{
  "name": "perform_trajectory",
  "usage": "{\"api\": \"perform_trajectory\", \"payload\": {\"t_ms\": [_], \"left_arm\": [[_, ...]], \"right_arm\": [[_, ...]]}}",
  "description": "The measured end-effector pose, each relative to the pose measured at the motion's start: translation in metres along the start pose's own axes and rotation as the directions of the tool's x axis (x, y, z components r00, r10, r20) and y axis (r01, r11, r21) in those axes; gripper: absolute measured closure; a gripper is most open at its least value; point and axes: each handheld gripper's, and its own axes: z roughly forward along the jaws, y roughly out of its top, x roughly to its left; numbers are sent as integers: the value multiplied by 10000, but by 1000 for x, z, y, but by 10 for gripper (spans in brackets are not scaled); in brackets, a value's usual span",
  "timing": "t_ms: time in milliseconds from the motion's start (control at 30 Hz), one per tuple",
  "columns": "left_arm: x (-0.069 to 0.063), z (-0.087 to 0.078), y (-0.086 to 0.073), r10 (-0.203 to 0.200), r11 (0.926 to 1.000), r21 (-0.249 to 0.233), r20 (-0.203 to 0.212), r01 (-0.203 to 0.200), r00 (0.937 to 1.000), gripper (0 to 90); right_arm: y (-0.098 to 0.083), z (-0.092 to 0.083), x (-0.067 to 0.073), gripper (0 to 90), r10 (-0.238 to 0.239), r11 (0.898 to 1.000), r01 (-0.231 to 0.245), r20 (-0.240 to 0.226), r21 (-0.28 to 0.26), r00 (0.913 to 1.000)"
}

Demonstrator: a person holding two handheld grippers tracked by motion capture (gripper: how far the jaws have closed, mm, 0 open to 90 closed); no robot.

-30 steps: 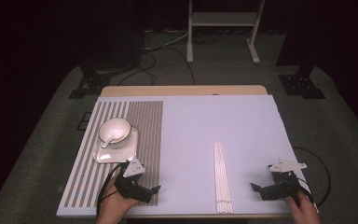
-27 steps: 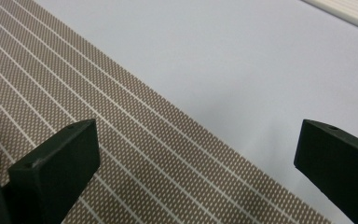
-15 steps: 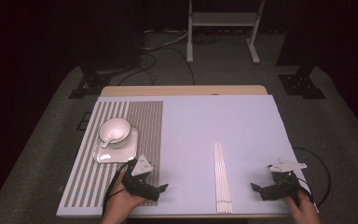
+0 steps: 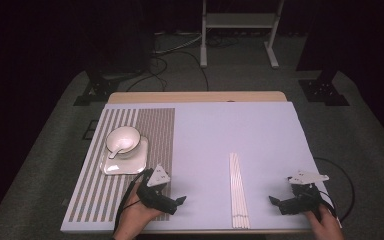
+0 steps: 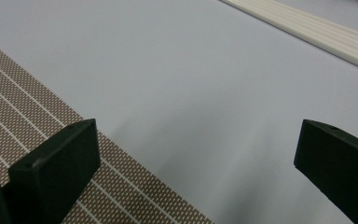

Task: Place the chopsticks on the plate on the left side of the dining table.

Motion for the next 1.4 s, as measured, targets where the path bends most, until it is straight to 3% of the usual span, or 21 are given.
{"api": "perform_trajectory", "payload": {"t_ms": [967,1400], "left_arm": [[-11,14,18,267,9993,-283,349,-258,9990,0],[-18,24,25,378,9992,-182,519,-368,9979,0]], "right_arm": [[0,0,0,0,-13,10000,13,2,-5,10000],[0,0,0,0,-15,10000,15,2,-2,10000]]}}
